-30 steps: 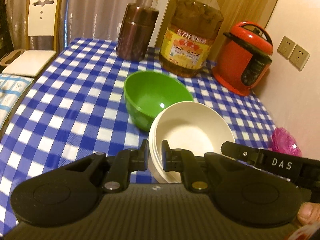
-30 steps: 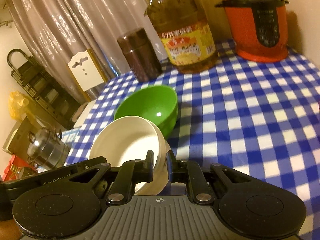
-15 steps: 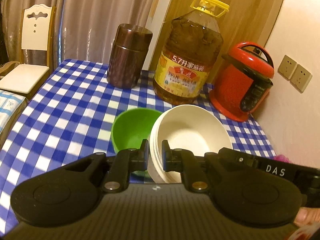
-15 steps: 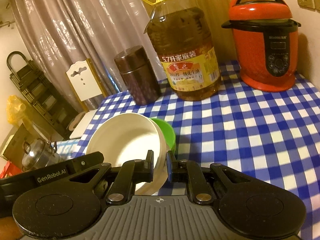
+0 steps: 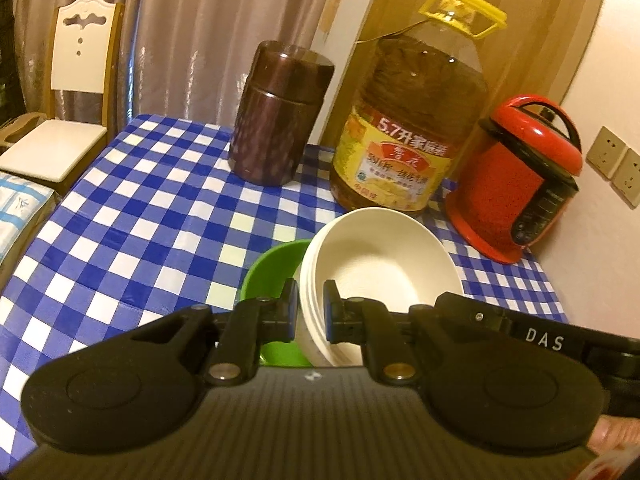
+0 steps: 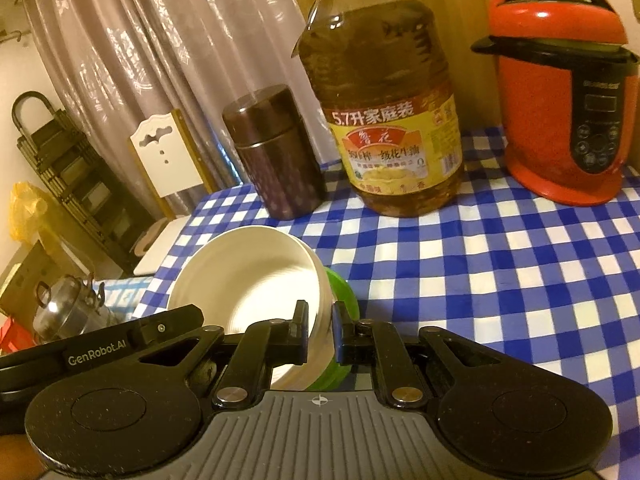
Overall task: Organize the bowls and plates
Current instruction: 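Lift the cream-white bowl and carry it over the green bowl, then lower the cream-white bowl into the green bowl and open the left gripper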
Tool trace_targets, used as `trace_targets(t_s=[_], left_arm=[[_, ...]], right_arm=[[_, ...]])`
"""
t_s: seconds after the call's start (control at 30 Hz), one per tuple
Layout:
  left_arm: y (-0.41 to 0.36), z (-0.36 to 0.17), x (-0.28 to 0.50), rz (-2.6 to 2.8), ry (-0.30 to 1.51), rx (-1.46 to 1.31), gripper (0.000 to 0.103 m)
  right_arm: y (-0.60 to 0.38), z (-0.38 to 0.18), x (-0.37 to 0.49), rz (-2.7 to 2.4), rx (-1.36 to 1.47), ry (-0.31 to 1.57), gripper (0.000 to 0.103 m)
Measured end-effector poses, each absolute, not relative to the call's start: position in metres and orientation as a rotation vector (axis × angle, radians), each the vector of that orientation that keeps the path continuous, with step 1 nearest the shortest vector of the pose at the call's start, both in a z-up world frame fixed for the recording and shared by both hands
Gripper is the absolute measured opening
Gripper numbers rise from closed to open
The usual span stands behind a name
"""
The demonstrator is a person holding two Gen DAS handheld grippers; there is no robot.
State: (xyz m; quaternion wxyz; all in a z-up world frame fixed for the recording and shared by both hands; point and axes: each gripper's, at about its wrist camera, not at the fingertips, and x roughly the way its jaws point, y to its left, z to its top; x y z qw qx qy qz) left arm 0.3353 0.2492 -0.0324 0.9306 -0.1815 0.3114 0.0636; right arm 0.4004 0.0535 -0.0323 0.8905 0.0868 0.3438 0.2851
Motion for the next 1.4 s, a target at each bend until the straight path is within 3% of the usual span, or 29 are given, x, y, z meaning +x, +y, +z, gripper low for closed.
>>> trace_targets(t_s=[1.4], left_arm=[[0.246, -0.07, 0.358, 0.189, 0.722, -0.254, 0.011]], right_arm=[[0.081, -0.073, 0.419, 0.652, -0.028, 0.703, 0.012]])
